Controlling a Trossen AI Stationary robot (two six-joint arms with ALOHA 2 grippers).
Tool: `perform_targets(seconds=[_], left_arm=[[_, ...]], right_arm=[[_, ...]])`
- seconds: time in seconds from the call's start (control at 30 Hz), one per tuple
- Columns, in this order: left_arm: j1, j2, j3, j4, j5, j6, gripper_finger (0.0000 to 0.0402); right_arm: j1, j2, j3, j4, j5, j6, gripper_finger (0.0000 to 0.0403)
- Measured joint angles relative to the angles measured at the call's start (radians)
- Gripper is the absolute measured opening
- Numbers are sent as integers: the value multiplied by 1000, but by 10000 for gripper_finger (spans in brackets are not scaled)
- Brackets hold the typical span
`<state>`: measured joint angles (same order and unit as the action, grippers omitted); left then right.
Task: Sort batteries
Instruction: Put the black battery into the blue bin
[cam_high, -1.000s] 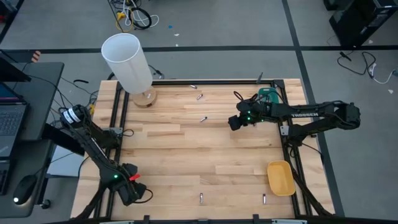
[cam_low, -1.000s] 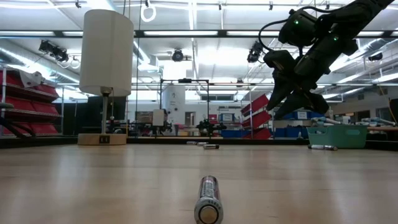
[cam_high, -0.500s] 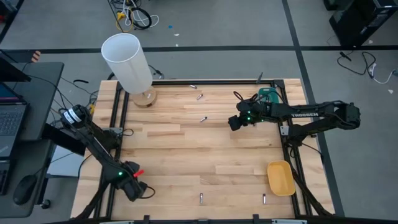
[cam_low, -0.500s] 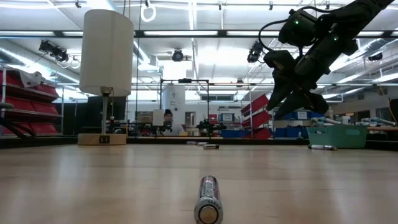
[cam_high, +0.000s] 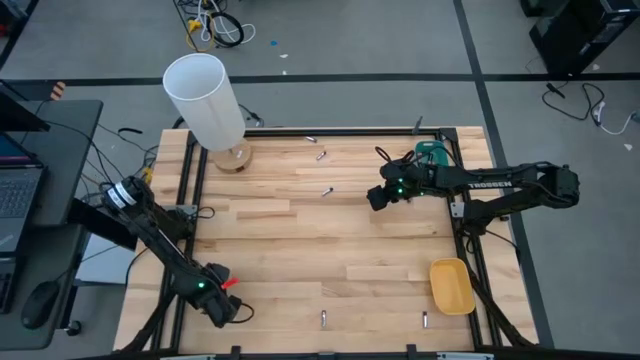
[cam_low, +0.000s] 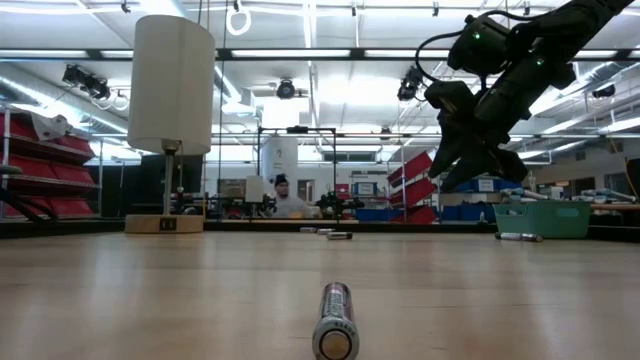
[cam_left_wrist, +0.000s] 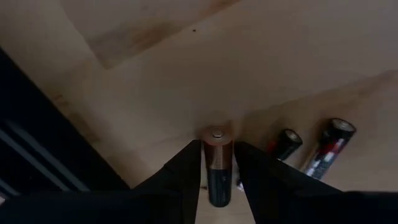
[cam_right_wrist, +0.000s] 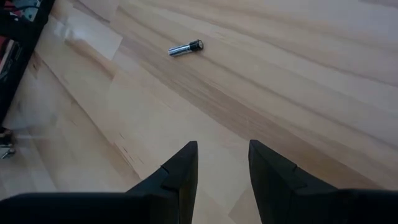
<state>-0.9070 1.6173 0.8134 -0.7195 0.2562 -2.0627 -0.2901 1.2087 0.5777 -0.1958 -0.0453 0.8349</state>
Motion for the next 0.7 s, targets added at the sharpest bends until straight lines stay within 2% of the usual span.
perform_targets(seconds=[0.17, 0.4, 0.5, 0.57, 0.7], left_arm=[[4, 9, 0, 1, -21, 19, 118], [41, 7, 2, -35, -33, 128, 57], [65, -4, 0, -63, -41, 184, 56], [80, -19, -2, -82, -62, 219, 56], [125, -71, -7, -149, -170, 276, 55]], right_arm=[[-2, 0, 0, 0, 0, -10, 128], [-2, 0, 0, 0, 0, -24, 128], [-2, 0, 0, 0, 0, 6, 128], [4, 0, 0, 0, 0, 36, 126], [43, 0, 0, 0, 1, 62, 126]])
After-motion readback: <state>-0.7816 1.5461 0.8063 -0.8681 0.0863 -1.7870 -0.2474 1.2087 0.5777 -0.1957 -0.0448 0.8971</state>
